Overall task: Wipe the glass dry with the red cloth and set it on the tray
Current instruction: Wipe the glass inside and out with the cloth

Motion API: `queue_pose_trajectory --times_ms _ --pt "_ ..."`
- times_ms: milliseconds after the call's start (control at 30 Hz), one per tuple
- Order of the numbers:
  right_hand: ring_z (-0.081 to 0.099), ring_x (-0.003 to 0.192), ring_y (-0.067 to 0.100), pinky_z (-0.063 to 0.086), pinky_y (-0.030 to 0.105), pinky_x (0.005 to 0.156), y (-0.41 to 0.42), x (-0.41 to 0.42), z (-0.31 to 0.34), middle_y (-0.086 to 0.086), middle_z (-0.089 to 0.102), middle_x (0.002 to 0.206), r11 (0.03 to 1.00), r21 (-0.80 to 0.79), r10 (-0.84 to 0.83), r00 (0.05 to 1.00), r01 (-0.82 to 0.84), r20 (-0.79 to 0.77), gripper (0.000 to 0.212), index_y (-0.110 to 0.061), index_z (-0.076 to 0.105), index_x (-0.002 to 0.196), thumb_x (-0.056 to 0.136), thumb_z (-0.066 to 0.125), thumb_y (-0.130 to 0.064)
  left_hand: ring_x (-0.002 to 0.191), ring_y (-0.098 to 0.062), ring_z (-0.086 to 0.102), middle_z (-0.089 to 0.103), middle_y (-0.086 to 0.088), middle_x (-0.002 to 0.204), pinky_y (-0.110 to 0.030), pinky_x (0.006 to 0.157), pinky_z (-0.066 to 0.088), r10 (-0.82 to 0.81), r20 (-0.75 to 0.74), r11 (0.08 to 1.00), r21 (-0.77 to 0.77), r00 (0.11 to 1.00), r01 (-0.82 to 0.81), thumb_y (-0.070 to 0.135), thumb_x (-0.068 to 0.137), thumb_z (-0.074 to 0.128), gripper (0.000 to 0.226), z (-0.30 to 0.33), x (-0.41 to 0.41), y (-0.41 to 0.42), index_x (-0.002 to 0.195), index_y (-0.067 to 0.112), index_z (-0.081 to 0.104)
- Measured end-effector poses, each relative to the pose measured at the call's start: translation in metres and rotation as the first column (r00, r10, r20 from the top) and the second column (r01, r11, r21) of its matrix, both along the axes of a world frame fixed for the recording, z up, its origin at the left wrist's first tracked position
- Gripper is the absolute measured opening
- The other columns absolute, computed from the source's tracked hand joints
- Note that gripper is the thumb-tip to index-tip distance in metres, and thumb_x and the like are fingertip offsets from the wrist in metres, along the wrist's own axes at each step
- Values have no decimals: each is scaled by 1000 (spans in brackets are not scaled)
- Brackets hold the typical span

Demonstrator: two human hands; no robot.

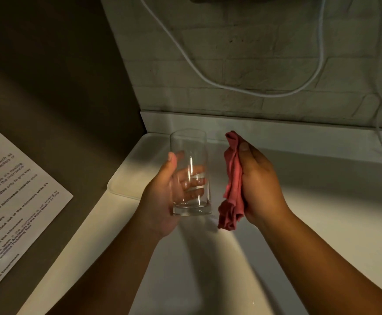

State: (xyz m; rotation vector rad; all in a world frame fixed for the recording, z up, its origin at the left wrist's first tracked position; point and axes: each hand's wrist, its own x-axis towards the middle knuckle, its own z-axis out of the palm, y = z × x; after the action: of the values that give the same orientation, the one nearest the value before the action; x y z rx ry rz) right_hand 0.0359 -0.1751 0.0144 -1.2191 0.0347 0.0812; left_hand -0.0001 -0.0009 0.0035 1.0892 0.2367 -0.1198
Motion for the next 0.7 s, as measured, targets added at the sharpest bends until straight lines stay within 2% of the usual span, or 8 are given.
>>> queue_pose_trajectory --times_ms 100,167,267,333,400,467,600,700 --pt "67 45 13 52 24 41 -2 -7 1 -6 75 71 1000 -6 -16 999 16 30 31 -24 69 124 106 48 -39 83 -34 75 75 -23 115 -42 71 64 -20 8 993 -117 1000 21 63 92 51 63 -1 -2 1 139 22 57" --pt "70 53 21 57 33 46 0 -13 0 0 76 80 999 -20 -25 999 26 47 26 -38 72 116 105 49 -41 83 -34 75 73 -23 117 -43 71 64 -12 12 992 -129 1000 13 71 86 56 74 -4 -3 -3 138 19 59" --pt "72 97 35 58 56 85 4 -17 0 8 73 110 989 -141 -29 991 48 132 26 -55 70 112 104 48 -42 82 -32 79 70 -15 110 -45 70 65 44 42 999 -25 998 -43 73 68 71 93 -8 1 -9 144 20 59" --pt "67 108 12 56 38 96 6 -20 -2 0 68 117 959 -260 -37 960 112 278 30 -45 66 128 105 47 -38 85 -31 80 70 -13 108 -46 74 65 78 66 997 4 995 -79 69 68 73 89 -9 4 -12 144 25 60" --pt "60 100 -6 51 12 82 10 -25 -3 -11 59 110 908 -385 8 909 167 416 32 -41 62 132 105 46 -39 102 -35 79 73 -17 121 -50 85 64 83 56 996 33 995 -85 70 77 68 81 -8 4 -13 146 26 61" --pt "58 88 -2 52 12 71 18 -32 -4 -14 51 101 829 -527 132 850 186 509 35 -43 55 134 102 43 -46 124 -38 72 71 -20 138 -50 96 60 60 17 995 81 998 -61 69 88 56 76 -8 2 -13 149 24 60" --pt "47 69 4 47 11 58 32 -35 -11 -9 41 97 532 -706 319 662 467 678 45 -28 48 146 104 41 -44 124 -35 73 74 -20 136 -51 101 57 99 -47 981 171 994 -90 61 104 49 61 -13 -1 -18 144 17 65" --pt "52 70 9 48 16 57 39 -29 -10 0 51 98 528 -680 294 642 508 708 41 -25 49 142 104 44 -41 122 -30 75 79 -13 131 -49 102 57 120 -33 976 186 992 -112 61 102 48 55 -14 -2 -17 139 27 70"
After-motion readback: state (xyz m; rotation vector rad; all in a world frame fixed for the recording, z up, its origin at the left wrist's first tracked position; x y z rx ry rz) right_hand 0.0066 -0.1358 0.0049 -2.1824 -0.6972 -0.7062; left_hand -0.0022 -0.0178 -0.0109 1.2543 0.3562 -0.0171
